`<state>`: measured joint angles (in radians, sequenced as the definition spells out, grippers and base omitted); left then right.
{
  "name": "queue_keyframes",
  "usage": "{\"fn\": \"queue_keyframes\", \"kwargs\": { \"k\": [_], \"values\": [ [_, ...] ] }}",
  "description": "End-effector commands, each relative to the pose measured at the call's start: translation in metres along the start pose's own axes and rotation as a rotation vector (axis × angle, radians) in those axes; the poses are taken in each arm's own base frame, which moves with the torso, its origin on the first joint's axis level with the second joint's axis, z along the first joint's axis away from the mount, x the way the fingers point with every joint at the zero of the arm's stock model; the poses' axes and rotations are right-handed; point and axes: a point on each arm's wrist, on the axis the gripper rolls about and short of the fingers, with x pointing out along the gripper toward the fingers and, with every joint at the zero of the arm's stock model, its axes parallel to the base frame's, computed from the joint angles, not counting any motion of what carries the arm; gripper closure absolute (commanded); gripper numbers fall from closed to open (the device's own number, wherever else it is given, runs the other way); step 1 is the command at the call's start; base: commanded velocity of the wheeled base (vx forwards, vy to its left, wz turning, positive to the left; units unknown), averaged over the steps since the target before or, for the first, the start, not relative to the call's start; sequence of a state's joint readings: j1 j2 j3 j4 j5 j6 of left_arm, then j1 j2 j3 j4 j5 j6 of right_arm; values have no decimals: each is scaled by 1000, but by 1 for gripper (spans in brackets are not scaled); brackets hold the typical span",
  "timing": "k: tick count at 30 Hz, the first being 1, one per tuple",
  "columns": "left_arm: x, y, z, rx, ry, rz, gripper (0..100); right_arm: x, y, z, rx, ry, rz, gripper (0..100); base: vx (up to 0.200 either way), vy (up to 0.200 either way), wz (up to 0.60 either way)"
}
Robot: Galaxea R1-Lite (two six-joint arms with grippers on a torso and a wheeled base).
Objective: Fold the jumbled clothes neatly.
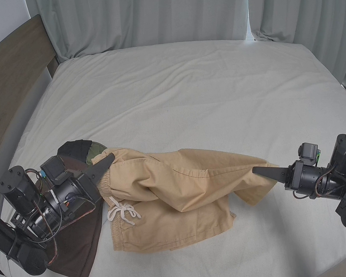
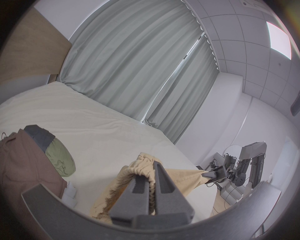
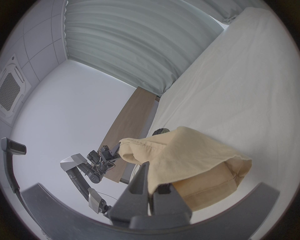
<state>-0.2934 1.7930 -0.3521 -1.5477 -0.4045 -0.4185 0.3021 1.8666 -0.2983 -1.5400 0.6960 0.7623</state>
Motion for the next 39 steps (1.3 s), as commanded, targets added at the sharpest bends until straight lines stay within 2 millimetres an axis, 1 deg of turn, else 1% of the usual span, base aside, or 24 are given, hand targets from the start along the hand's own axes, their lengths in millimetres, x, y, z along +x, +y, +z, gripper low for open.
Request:
{"fn": "queue_keyframes", "kwargs": {
  "k": [1, 3, 11, 19, 24, 39],
  "values": [
    [2, 1, 1, 20, -4, 0, 100, -4, 8, 6, -21, -21, 19, 100, 0, 0, 0],
    [3, 2, -1, 53, 1, 4, 100, -6, 12, 8, -30, -30, 30, 100, 0, 0, 0],
    [3, 2, 0, 131, -1, 1, 100, -13, 15, 17, -53, -72, 25, 100, 0, 0, 0],
    [4, 4, -1, 144, 2, 6, 100, -15, 16, 19, -57, -78, 25, 100, 0, 0, 0],
    [2, 9, 1, 143, -4, 26, 100, -18, 12, 25, -64, -102, 10, 100, 0, 0, 0],
    [2, 9, 3, 116, -9, 10, 100, -24, 0, 34, -64, -140, -33, 100, 0, 0, 0]
  ]
}}
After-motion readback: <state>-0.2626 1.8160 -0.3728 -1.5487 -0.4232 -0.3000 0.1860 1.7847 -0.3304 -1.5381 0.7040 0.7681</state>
